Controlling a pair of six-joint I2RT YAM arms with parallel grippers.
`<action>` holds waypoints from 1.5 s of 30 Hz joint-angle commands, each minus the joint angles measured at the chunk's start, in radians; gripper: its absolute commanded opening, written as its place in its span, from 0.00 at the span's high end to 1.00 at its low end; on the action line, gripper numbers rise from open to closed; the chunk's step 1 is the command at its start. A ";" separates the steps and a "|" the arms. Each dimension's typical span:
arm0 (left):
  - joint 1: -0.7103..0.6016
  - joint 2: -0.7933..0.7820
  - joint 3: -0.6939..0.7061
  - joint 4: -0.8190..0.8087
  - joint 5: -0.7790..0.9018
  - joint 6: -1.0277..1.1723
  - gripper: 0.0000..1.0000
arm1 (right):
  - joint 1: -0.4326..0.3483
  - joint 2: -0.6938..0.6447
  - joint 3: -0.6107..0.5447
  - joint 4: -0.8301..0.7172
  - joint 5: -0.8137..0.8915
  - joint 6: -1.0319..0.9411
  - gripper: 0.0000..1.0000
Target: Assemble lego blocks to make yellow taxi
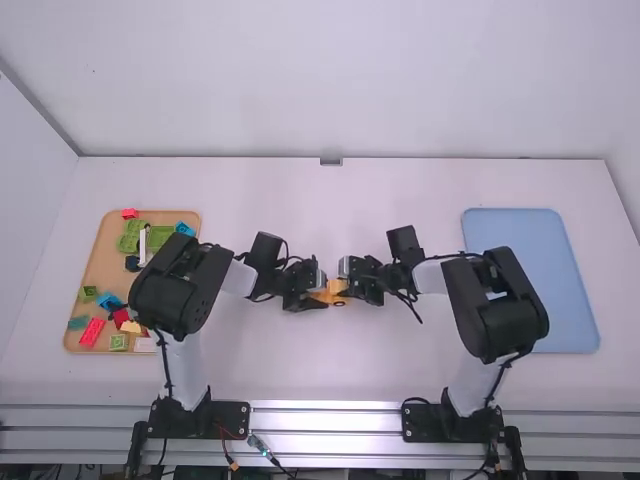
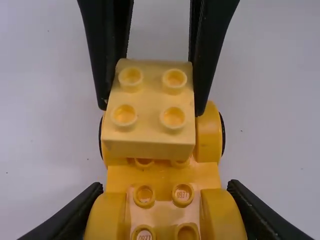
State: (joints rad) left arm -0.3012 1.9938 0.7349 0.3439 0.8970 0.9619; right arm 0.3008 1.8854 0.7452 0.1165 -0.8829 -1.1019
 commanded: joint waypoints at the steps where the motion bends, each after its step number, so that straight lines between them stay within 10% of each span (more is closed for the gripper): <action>1: -0.007 0.016 0.010 -0.004 0.029 -0.004 0.69 | 0.001 0.006 0.006 -0.017 0.016 0.001 1.00; 15: -0.001 0.016 0.010 -0.003 0.027 -0.003 0.69 | 0.000 0.006 0.006 -0.024 -0.008 -0.002 0.98; 23: -0.003 0.016 0.010 -0.003 0.027 -0.003 0.70 | 0.001 0.005 0.008 -0.006 -0.027 0.005 0.48; 31: -0.001 0.016 0.010 -0.003 0.026 -0.003 0.70 | -0.043 -0.040 0.009 0.046 -0.212 0.051 0.33; 32: -0.001 0.016 0.010 -0.003 0.026 -0.003 0.70 | -0.053 -0.057 0.009 0.039 -0.239 0.050 0.35; 34: -0.006 0.016 0.010 -0.003 0.026 -0.003 0.71 | -0.074 -0.085 0.006 0.033 -0.243 0.056 1.00; 45: -0.002 0.016 0.010 -0.003 0.028 -0.003 0.75 | 0.008 -0.029 -0.005 -0.031 0.031 0.066 1.00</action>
State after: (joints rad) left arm -0.3019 1.9938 0.7349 0.3447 0.8967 0.9619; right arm 0.3019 1.8282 0.7456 0.0929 -0.9188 -1.0405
